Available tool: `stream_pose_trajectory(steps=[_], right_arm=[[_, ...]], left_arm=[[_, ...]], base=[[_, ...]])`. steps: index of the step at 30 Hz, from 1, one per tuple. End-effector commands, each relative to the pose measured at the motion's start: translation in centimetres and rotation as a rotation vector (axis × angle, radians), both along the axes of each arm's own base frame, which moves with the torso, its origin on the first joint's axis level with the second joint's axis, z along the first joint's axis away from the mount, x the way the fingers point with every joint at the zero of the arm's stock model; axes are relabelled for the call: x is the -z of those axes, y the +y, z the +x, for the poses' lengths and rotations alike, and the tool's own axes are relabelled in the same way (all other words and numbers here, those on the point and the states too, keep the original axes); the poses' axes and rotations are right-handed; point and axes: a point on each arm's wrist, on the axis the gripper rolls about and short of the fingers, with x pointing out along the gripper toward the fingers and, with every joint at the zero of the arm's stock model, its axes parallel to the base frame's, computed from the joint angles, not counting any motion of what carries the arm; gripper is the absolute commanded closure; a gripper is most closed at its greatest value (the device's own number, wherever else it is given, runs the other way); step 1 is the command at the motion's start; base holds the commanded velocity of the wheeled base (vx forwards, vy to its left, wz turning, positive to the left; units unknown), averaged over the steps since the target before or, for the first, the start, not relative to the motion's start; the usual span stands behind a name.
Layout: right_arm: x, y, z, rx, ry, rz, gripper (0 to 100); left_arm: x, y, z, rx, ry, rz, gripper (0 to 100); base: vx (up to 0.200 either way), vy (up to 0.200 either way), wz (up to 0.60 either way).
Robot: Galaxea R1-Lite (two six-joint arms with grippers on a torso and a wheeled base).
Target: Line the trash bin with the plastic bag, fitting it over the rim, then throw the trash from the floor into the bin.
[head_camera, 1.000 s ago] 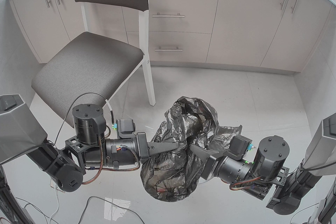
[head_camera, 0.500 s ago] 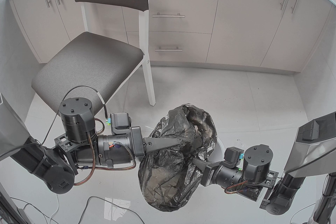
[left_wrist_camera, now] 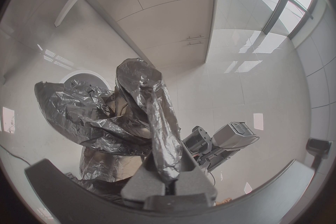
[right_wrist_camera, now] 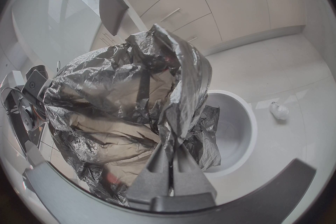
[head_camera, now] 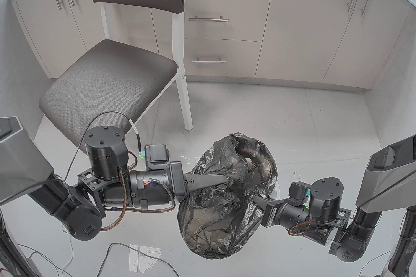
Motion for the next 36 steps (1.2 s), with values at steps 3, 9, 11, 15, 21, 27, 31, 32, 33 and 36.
stream_pose_trajectory(steps=[3,9,11,15,21,27,31,32,33,36], right_arm=[[0.4,-1.4,0.7,0.057,0.009,-0.011,100],[1.3,-2.6,1.5,0.107,0.034,-0.033,100],[1.3,-2.6,1.5,0.107,0.034,-0.033,100],[1.8,-3.2,2.1,0.135,0.047,-0.045,100],[2.9,-4.1,3.2,0.163,0.050,-0.086,100],[3.4,-4.3,3.7,0.181,0.056,-0.092,100],[3.6,-4.6,4.3,0.197,0.052,-0.090,100],[3.6,-4.8,4.6,0.211,0.049,-0.088,100],[3.6,-5.0,4.8,0.219,0.048,-0.087,100],[3.9,-5.3,5.3,0.234,0.047,-0.090,100]], left_arm=[[3.4,-1.2,1.1,0.007,0.038,0.022,100],[4.8,-2.0,2.3,0.005,0.043,0.003,100],[4.8,-2.0,2.3,0.005,0.043,0.003,100],[6.5,-2.7,3.5,0.001,0.067,0.013,100],[8.6,-2.8,4.9,-0.018,0.094,0.030,100],[9.9,-2.4,6.1,-0.044,0.107,0.040,100],[10.3,-2.3,6.6,-0.054,0.110,0.041,100],[10.4,-2.1,6.9,-0.065,0.104,0.038,100],[10.4,-2.0,7.0,-0.066,0.103,0.039,100],[10.5,-1.7,7.5,-0.084,0.102,0.038,100]], base=[[0.000,0.000,0.00],[0.000,0.000,0.00],[0.000,0.000,0.00],[0.000,0.000,0.00],[0.000,0.000,0.00],[0.000,0.000,0.00],[0.000,0.000,0.00],[0.000,0.000,0.00],[0.000,0.000,0.00],[0.000,0.000,0.00]])
